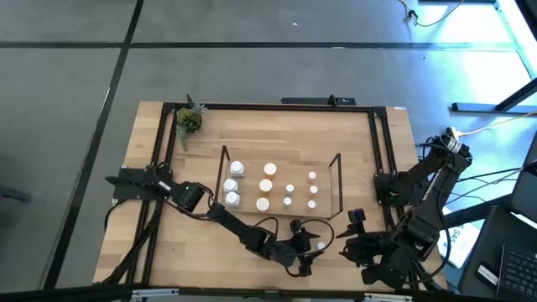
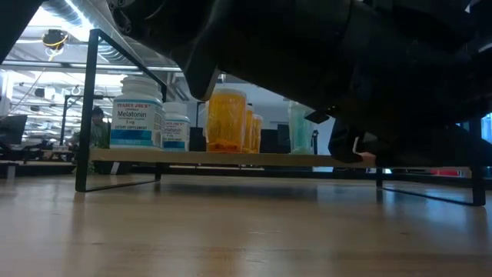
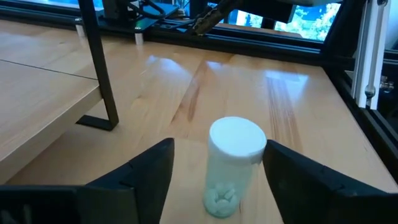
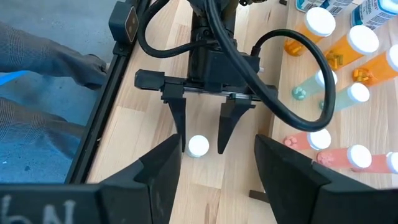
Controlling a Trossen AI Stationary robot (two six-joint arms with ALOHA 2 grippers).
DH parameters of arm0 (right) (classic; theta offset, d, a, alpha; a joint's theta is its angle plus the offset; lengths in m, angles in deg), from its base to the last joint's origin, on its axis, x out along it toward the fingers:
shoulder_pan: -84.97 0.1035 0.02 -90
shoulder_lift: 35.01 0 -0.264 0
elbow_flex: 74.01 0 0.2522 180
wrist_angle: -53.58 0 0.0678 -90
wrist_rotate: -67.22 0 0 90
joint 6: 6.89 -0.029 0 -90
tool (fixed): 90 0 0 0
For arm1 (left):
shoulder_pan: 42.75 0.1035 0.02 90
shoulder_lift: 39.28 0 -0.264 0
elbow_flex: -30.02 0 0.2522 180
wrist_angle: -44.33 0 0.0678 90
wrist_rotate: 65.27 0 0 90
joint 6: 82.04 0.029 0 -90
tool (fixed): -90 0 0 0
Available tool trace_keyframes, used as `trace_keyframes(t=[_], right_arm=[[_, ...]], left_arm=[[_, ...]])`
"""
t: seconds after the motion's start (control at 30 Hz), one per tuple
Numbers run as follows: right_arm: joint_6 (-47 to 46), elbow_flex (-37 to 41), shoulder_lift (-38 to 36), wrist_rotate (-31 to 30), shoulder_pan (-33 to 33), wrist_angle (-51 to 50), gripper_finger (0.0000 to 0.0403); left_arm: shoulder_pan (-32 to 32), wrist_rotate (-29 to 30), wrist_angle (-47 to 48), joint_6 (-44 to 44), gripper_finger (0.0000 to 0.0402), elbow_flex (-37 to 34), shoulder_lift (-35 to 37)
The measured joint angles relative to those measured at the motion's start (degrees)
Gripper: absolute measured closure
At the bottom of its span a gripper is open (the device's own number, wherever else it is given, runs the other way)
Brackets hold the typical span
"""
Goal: Pick and place medicine bottles onto shelf by color
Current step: Put the light blue pill bottle on the shelf aligned with the other light blue pill bottle
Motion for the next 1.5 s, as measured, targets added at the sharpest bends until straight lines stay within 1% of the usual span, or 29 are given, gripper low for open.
trace_keyframes(t=[0.5, 0.77, 0.87, 1.1, 1.37, 1.5], right_arm=[[-0.02, 0.00, 0.00, 0.02, 0.00, 0.00, 0.0199], [-0.02, 0.02, 0.00, 0.02, 0.00, 0.00, 0.0198], [-0.01, 0.00, 0.00, 0.03, 0.00, 0.00, 0.0198], [-0.01, 0.00, -0.02, 0.06, 0.00, 0.00, 0.0198], [-0.31, 0.00, -0.02, 0.12, 0.01, 0.00, 0.0198], [-0.37, 0.00, -0.02, 0.15, 0.02, 0.04, 0.0198]], left_arm=[[-0.02, -0.07, 0.00, 0.11, 0.0229, 0.00, 0.00], [-0.17, -0.09, 0.00, 0.18, 0.0253, 0.00, 0.00], [-0.24, 0.37, 0.01, 0.86, 0.0257, 0.00, 0.00], [-1.19, 5.78, 0.28, 2.08, 0.0257, 0.50, 0.02], [-2.44, 6.09, 0.26, 6.18, 0.0257, 2.84, 0.17], [-2.38, 6.10, 0.78, 6.30, 0.0257, 3.05, 0.19]])
